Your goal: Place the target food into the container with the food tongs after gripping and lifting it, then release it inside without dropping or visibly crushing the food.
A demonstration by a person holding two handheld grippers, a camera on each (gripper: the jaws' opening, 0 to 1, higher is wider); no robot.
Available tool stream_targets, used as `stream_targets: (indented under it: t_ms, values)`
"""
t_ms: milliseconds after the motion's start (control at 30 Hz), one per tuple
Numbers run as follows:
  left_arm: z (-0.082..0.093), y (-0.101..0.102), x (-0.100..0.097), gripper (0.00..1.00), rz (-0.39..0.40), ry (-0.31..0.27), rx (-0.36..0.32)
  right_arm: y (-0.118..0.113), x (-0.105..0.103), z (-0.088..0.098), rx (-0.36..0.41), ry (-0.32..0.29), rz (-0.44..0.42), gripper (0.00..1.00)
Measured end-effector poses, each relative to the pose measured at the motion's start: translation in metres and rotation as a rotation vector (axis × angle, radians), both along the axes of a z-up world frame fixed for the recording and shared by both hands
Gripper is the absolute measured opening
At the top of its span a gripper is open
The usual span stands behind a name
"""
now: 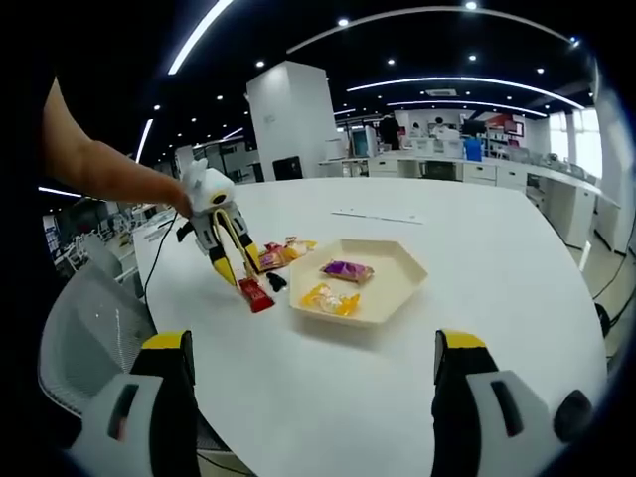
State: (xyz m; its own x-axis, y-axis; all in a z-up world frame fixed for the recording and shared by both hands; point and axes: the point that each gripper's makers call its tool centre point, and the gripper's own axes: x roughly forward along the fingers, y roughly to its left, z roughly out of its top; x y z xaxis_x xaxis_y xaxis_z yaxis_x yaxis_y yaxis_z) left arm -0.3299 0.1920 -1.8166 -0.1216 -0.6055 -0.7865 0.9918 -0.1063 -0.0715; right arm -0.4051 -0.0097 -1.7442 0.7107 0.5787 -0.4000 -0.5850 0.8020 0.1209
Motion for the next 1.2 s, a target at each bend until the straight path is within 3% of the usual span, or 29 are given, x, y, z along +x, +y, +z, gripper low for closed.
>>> stream_targets:
  t_ms: [100, 233, 333, 367, 400, 700, 1200]
  values:
    - [0.0, 0.0, -0.001, 0.24, -0.004, -0.014, -0.002, 0.001, 0.0, 0.0, -0.001, 0.0, 0.003, 0.99]
    - [-0.006, -0.002, 0.001, 0.24, 0.004, -0.075, -0.008, 0.002, 0.001, -0.001, 0.001, 0.002, 0.003, 0.99]
    - [-0.017, 0.004, -0.007, 0.23, -0.077, -0.124, 0.036, 0.005, 0.001, 0.0, 0.001, 0.001, 0.009, 0.99]
    - [-0.01, -0.004, -0.004, 0.23, -0.02, -0.105, -0.023, 0.005, 0.001, 0.001, 0.0, 0.0, 0.01, 0.99]
    - [-0.013, 0.003, -0.003, 0.22, 0.007, -0.082, 0.021, 0.005, 0.001, 0.001, 0.001, -0.001, 0.009, 0.99]
    - [-0.012, 0.004, -0.008, 0.18, -0.01, -0.12, 0.026, 0.003, -0.003, -0.001, 0.001, 0.003, 0.007, 0.99]
    - [-0.001, 0.006, -0.004, 0.18, 0.038, -0.069, 0.033, 0.003, -0.003, -0.001, -0.002, 0.006, 0.011, 0.99]
